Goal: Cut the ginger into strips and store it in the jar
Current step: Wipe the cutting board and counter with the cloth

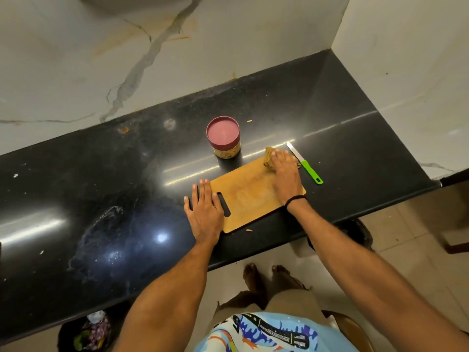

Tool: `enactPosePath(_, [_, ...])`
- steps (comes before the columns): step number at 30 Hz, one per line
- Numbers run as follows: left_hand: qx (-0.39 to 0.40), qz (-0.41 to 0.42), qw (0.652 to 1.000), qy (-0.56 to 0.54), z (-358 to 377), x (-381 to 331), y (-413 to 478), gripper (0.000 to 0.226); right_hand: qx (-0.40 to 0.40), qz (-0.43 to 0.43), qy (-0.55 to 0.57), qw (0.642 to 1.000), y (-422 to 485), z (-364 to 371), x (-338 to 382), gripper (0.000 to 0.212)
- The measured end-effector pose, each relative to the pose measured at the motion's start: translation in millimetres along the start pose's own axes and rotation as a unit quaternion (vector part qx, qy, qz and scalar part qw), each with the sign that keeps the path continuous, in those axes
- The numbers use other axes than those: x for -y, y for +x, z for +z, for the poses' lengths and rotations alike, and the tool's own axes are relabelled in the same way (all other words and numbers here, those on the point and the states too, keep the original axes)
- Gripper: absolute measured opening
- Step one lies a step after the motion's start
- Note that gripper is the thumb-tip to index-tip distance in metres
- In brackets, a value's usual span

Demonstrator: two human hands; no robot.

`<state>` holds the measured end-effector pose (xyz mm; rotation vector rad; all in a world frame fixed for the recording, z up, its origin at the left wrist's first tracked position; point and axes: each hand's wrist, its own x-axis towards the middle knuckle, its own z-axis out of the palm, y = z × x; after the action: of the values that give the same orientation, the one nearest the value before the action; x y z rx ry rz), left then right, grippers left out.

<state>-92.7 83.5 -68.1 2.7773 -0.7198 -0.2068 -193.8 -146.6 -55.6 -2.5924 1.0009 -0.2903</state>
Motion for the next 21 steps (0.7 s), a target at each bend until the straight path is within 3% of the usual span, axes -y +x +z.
enactPosePath(5, [-0.002,-0.008,1.000,0.006,0,-1,-2,0.058,0.018,0.051,-0.030,0.998,-47,14,68,0.073])
enactPosePath(7, [-0.005,-0.008,1.000,0.002,-1,-3,-3,0.057,0.045,-0.024,-0.069,0.996,-84,29,95,0.073])
enactPosePath(9, [-0.009,-0.006,1.000,0.001,-2,-4,-3,0.059,0.058,-0.117,-0.038,0.991,-115,38,101,0.077])
enactPosePath(11, [-0.013,-0.002,1.000,0.005,-4,-4,-3,0.062,0.072,-0.203,-0.008,0.976,-122,33,80,0.080])
enactPosePath(13, [-0.015,0.004,1.000,0.010,-3,-3,-3,0.059,0.077,-0.233,-0.015,0.969,-110,19,50,0.079])
enactPosePath(19, [-0.005,0.001,1.000,0.012,-2,-4,-2,0.056,-0.031,0.046,0.008,0.998,-74,5,26,0.073])
enactPosePath(21, [-0.005,-0.001,1.000,0.011,-1,-4,-2,0.056,-0.026,0.065,0.002,0.998,-85,15,62,0.068])
